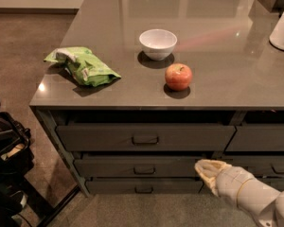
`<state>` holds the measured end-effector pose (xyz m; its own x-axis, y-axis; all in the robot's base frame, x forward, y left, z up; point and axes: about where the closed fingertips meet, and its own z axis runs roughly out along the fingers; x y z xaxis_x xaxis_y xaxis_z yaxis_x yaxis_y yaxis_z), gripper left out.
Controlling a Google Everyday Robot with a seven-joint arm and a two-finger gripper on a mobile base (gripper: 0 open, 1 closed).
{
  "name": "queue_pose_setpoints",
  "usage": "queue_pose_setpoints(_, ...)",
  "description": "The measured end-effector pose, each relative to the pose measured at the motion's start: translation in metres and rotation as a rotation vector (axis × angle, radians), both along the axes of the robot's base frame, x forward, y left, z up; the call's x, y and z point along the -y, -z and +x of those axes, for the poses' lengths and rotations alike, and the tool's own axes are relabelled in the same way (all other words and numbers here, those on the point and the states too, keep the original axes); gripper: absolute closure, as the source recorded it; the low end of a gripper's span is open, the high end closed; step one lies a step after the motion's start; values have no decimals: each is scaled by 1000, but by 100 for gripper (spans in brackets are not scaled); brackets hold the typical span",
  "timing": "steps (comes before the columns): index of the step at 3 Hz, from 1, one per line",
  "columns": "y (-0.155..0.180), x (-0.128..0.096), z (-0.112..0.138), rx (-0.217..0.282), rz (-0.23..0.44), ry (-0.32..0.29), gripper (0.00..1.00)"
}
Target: Close top drawer
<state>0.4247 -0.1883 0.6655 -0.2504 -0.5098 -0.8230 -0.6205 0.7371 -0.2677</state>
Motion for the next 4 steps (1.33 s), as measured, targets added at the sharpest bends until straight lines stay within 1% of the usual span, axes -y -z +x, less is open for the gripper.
queue_pose_setpoints(3, 0, 2, 0, 0, 0, 3, 12)
queue_pose_setpoints(4, 0, 2, 0, 0, 0, 3, 0)
